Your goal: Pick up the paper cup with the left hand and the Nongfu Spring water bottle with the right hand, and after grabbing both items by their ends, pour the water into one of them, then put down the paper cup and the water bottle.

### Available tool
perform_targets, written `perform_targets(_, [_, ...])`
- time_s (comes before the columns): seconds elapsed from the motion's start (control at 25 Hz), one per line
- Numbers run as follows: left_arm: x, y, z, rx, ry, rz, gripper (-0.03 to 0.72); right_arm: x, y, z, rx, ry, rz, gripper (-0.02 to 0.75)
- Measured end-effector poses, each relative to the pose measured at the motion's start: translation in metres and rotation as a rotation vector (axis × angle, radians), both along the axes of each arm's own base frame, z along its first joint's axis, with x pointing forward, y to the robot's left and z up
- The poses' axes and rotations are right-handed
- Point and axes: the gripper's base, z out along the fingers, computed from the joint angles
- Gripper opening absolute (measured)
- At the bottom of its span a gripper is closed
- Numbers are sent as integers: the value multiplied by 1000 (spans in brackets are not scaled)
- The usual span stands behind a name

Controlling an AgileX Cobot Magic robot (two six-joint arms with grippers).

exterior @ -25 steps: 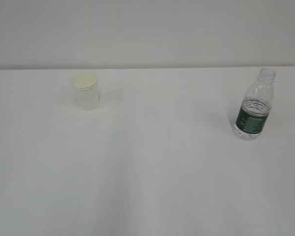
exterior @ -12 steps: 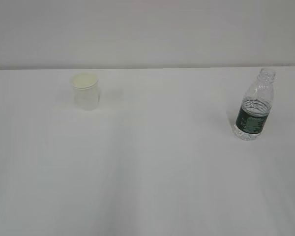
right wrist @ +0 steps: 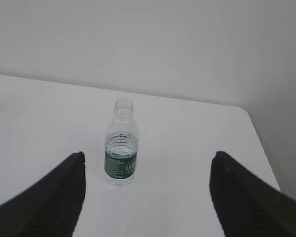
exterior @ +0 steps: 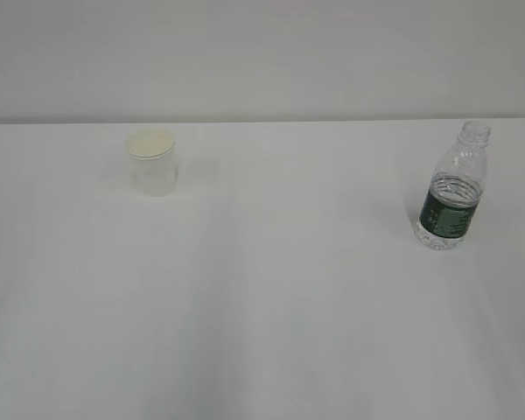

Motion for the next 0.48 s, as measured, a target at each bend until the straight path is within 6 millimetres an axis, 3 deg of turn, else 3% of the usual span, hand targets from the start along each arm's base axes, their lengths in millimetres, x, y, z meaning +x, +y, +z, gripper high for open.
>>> perform_targets(0.36, [49, -1, -6, -1, 18, 12, 535, 28, 2, 2, -13, -10, 14, 587])
perform_targets(0.48, [61, -1, -10, -4, 32, 15, 526, 42, 3, -6, -18, 11, 20, 587])
